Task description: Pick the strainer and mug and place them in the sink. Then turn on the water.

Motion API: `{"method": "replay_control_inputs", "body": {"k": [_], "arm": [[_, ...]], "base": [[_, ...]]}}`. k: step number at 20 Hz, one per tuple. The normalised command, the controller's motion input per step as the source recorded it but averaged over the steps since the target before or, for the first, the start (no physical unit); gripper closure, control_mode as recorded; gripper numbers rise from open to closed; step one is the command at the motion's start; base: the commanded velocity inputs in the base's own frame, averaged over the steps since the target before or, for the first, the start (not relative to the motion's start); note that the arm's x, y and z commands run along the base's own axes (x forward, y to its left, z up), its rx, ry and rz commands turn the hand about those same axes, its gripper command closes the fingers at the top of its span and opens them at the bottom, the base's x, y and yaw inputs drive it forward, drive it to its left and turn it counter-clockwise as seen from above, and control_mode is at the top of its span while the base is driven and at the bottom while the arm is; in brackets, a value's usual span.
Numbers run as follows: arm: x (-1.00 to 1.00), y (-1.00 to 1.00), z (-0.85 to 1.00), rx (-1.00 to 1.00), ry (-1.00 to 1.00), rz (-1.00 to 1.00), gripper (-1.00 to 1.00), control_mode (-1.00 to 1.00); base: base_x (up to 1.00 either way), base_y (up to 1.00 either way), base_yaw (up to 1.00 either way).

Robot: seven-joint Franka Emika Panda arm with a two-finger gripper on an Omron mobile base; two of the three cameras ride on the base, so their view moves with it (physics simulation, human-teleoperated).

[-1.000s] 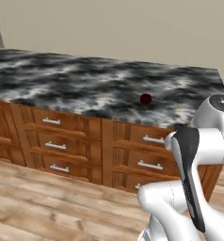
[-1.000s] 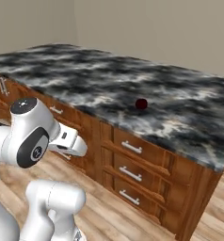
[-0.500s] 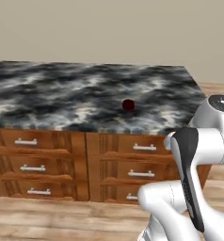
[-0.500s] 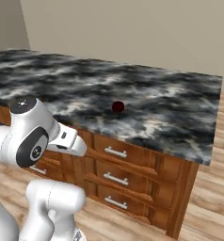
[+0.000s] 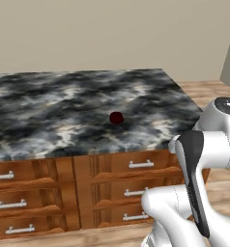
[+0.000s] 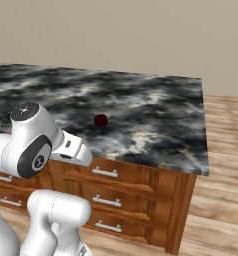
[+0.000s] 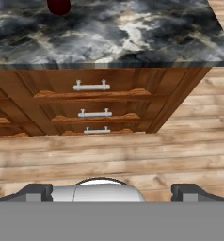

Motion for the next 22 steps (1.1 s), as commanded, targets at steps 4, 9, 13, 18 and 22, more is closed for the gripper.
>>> {"method": "replay_control_inputs", "body": {"k": [4, 9, 13, 18, 22], "arm": [[0.0, 0.0, 0.0, 0.0, 0.0, 0.0, -1.0, 1.0], [0.0, 0.0, 0.0, 0.0, 0.0, 0.0, -1.0, 1.0], [0.0, 0.0, 0.0, 0.0, 0.0, 0.0, -1.0, 1.0], [0.0, 0.0, 0.0, 0.0, 0.0, 0.0, -1.0, 1.0], [0.0, 0.0, 0.0, 0.0, 0.0, 0.0, -1.0, 1.0]], "base": [[0.35, 0.34, -0.26], [0.32, 0.34, -0.2], [0.3, 0.19, -0.04], [0.44, 0.19, 0.0], [0.46, 0.47, 0.0]]}}
